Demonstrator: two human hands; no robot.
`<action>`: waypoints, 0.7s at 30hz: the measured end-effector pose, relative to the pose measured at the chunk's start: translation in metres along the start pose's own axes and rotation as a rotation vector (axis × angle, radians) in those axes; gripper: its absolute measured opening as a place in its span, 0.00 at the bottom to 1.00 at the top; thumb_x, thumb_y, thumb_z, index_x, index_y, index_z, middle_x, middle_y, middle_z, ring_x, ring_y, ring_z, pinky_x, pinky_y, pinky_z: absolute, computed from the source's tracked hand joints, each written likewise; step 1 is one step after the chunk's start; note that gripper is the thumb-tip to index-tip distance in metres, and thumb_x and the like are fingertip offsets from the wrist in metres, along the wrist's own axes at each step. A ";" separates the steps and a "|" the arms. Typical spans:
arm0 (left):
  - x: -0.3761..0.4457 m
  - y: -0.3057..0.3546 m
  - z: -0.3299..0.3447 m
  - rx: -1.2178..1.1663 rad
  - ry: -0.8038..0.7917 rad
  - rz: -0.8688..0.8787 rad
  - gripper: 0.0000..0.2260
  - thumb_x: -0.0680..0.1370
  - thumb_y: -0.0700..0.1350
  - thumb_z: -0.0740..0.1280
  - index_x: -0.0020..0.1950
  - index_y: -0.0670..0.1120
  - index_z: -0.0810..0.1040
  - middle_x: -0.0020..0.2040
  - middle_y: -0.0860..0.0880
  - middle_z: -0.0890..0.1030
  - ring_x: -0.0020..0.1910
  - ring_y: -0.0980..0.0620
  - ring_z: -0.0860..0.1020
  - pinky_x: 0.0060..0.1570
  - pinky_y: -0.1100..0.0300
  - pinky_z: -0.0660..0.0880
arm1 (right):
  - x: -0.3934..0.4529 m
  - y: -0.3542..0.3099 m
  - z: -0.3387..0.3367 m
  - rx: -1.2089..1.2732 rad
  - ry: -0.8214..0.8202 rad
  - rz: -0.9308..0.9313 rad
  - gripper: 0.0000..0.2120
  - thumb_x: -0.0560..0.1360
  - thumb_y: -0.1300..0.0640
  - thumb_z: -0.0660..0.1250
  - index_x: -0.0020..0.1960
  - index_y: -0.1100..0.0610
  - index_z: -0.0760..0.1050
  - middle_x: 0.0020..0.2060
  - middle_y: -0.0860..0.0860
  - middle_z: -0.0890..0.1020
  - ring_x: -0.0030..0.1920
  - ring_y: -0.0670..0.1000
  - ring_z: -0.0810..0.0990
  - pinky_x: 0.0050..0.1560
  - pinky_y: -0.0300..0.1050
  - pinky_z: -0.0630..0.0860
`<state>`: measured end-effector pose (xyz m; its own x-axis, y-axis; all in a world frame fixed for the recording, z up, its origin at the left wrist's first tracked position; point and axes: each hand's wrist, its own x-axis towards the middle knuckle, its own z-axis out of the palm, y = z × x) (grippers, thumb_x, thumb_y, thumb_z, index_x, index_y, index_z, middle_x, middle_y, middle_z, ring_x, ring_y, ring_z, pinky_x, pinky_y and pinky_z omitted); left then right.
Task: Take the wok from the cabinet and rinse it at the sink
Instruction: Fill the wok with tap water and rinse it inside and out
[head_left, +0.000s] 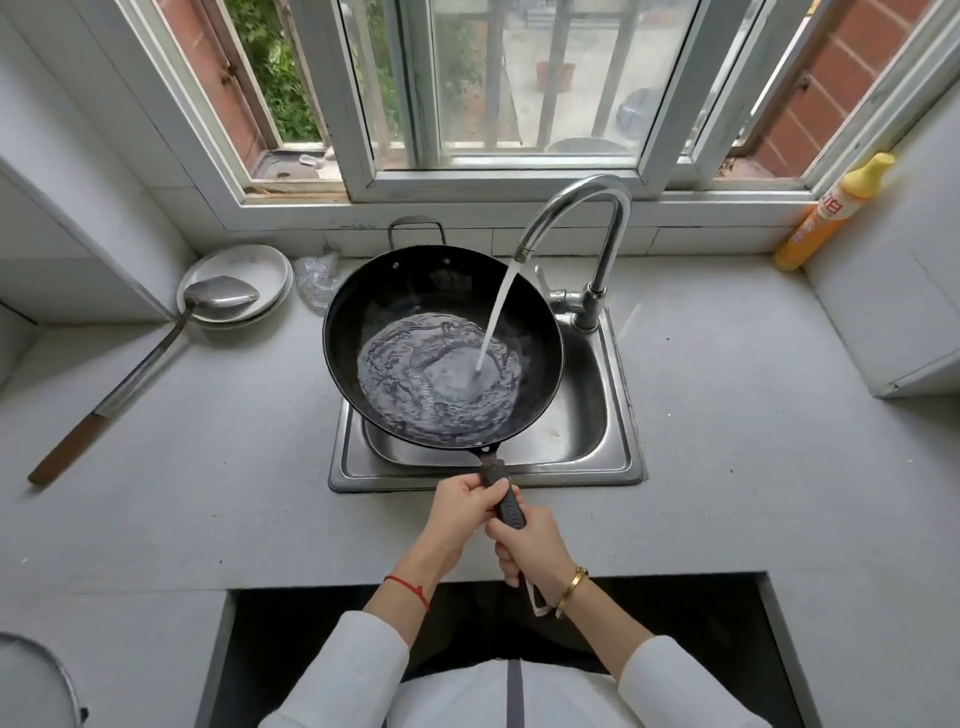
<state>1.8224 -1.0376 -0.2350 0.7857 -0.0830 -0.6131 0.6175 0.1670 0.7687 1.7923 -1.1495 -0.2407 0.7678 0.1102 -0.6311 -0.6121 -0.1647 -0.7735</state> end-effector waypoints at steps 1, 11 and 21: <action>0.000 0.001 -0.002 0.024 0.025 0.008 0.05 0.78 0.37 0.68 0.49 0.36 0.82 0.44 0.41 0.84 0.42 0.49 0.82 0.43 0.63 0.80 | 0.001 -0.001 0.001 0.046 -0.032 0.013 0.07 0.76 0.62 0.64 0.39 0.59 0.71 0.20 0.48 0.71 0.19 0.47 0.70 0.20 0.38 0.69; -0.002 0.003 -0.009 0.368 0.306 0.076 0.14 0.69 0.46 0.75 0.36 0.34 0.80 0.29 0.47 0.80 0.30 0.54 0.73 0.33 0.59 0.72 | 0.009 -0.006 0.005 0.266 -0.263 0.187 0.19 0.76 0.60 0.63 0.27 0.52 0.66 0.19 0.47 0.64 0.17 0.45 0.63 0.18 0.35 0.62; -0.024 0.027 -0.006 0.607 0.496 0.257 0.13 0.66 0.48 0.72 0.28 0.40 0.78 0.23 0.47 0.79 0.23 0.50 0.76 0.28 0.58 0.75 | 0.016 -0.010 0.020 0.797 -0.621 0.318 0.20 0.73 0.60 0.60 0.22 0.55 0.66 0.13 0.46 0.65 0.12 0.43 0.63 0.12 0.33 0.58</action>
<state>1.8201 -1.0255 -0.2001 0.8849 0.3525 -0.3045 0.4456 -0.4502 0.7738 1.8071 -1.1262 -0.2440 0.4565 0.6942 -0.5565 -0.8882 0.3919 -0.2397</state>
